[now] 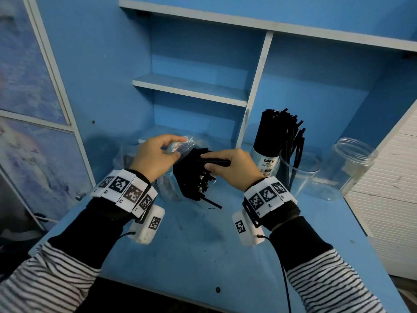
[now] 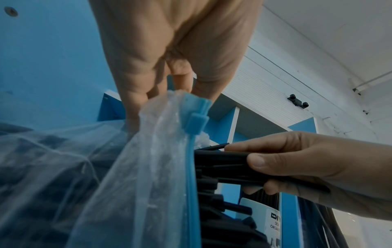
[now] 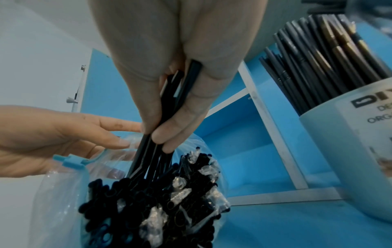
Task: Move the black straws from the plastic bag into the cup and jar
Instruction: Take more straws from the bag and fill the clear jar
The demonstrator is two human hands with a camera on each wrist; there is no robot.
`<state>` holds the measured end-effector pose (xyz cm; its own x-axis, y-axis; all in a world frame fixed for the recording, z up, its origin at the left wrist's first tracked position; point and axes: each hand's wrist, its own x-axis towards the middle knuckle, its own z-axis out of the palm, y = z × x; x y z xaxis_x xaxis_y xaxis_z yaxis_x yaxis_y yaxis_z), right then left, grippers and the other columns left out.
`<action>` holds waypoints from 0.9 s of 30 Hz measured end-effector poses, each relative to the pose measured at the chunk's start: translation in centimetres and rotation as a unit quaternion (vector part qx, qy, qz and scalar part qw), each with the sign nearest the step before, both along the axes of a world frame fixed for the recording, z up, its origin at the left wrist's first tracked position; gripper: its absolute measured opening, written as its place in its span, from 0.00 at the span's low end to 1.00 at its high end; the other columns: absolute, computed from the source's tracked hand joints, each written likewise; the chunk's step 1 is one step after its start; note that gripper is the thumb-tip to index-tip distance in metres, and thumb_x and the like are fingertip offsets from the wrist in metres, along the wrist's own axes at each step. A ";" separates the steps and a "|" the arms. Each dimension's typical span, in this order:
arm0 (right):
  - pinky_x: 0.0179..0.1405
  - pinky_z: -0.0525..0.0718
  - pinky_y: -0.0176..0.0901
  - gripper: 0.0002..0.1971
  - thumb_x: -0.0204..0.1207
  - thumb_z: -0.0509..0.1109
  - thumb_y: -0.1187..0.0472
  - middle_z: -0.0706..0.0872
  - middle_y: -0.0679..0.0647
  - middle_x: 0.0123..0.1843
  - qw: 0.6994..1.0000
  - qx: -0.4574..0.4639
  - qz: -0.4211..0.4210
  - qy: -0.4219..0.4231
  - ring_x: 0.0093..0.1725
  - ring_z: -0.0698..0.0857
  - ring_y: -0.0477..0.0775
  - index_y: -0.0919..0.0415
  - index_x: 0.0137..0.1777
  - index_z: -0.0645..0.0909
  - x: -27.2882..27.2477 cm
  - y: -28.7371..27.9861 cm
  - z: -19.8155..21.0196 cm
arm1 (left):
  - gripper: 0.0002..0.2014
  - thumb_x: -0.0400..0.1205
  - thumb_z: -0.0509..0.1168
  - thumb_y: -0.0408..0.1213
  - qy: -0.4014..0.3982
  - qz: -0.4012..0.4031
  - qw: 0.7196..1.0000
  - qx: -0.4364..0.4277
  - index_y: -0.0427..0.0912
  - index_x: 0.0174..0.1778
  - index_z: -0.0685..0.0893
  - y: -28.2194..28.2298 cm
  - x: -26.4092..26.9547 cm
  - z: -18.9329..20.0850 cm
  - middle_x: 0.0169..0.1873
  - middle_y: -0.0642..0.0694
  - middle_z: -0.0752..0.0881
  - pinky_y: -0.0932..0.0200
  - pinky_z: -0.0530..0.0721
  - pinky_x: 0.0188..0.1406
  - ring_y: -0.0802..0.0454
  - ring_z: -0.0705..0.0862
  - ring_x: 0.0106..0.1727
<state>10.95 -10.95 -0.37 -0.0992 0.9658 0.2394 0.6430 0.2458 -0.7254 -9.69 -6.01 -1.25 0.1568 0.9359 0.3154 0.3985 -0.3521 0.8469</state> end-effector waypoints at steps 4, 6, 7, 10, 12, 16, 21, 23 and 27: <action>0.62 0.81 0.30 0.14 0.76 0.75 0.59 0.90 0.46 0.58 1.000 0.014 -0.025 0.013 0.57 0.86 0.39 0.49 0.61 0.87 0.1 -0.2 -0.4 | 0.19 0.79 0.70 0.28 0.016 -0.007 1.000 0.009 0.54 0.60 0.86 0.0 0.5 -0.1 0.60 0.59 0.82 0.66 0.72 0.61 0.62 0.78 0.62; 0.59 0.80 0.27 0.14 0.76 0.75 0.59 0.90 0.47 0.58 0.999 0.013 -0.028 0.021 0.56 0.86 0.40 0.50 0.61 0.87 0.2 -0.4 -0.5 | 0.19 0.79 0.70 0.28 0.029 -0.008 0.999 0.014 0.55 0.60 0.86 -0.1 0.5 -0.1 0.60 0.59 0.82 0.65 0.72 0.63 0.62 0.78 0.62; 0.57 0.80 0.24 0.14 0.76 0.75 0.59 0.90 0.47 0.57 0.999 0.013 -0.028 0.022 0.55 0.87 0.39 0.50 0.61 0.87 0.4 -0.5 -0.4 | 0.19 0.79 0.70 0.28 0.031 -0.007 0.999 0.015 0.55 0.60 0.85 0.0 0.4 -0.2 0.61 0.58 0.82 0.64 0.72 0.63 0.62 0.77 0.62; 0.60 0.80 0.28 0.13 0.76 0.75 0.58 0.90 0.46 0.57 0.999 0.007 -0.028 0.013 0.57 0.86 0.40 0.49 0.61 0.87 0.9 -0.8 -0.3 | 0.19 0.78 0.70 0.28 0.046 0.001 0.999 0.020 0.56 0.60 0.85 -0.1 0.2 -0.4 0.63 0.54 0.82 0.62 0.73 0.63 0.59 0.78 0.62; 0.62 0.80 0.34 0.13 0.76 0.75 0.57 0.90 0.46 0.56 0.999 0.002 -0.029 0.014 0.56 0.86 0.40 0.48 0.60 0.87 1.4 -1.1 -0.1 | 0.19 0.78 0.71 0.29 0.064 0.017 0.997 0.045 0.56 0.60 0.85 -0.4 0.2 -0.5 0.61 0.52 0.83 0.66 0.73 0.60 0.57 0.80 0.60; 0.58 0.82 0.34 0.14 0.75 0.76 0.59 0.91 0.46 0.53 1.000 0.004 -0.028 0.012 0.52 0.87 0.41 0.49 0.60 0.88 2.6 -1.8 0.1 | 0.22 0.75 0.71 0.29 0.118 0.017 0.982 0.148 0.49 0.66 0.82 -1.7 1.5 0.4 0.62 0.52 0.80 0.71 0.66 0.64 0.61 0.76 0.61; 0.40 0.74 0.20 0.14 0.75 0.76 0.61 0.89 0.42 0.42 1.000 0.003 -0.023 0.003 0.36 0.82 0.28 0.52 0.59 0.88 3.7 -2.8 0.4 | 0.37 0.71 0.74 0.45 0.301 -0.098 0.939 0.133 0.56 0.77 0.68 -1.6 4.9 0.4 0.74 0.55 0.73 0.48 0.70 0.75 0.52 0.72 0.75; 0.37 0.74 0.20 0.14 0.75 0.75 0.62 0.89 0.43 0.42 1.000 0.001 -0.017 0.004 0.34 0.81 0.29 0.52 0.60 0.88 4.0 -3.3 0.5 | 0.38 0.72 0.73 0.47 0.382 -0.096 0.907 0.146 0.53 0.79 0.66 -1.2 6.2 0.6 0.75 0.52 0.73 0.51 0.66 0.76 0.50 0.71 0.76; 0.36 0.74 0.20 0.14 0.75 0.75 0.64 0.90 0.47 0.45 1.000 0.010 -0.012 0.002 0.33 0.81 0.28 0.54 0.60 0.88 4.7 -4.1 0.9 | 0.26 0.73 0.71 0.47 0.459 -0.051 0.854 0.238 0.53 0.69 0.76 -0.6 8.0 0.4 0.63 0.51 0.83 0.54 0.71 0.66 0.48 0.79 0.65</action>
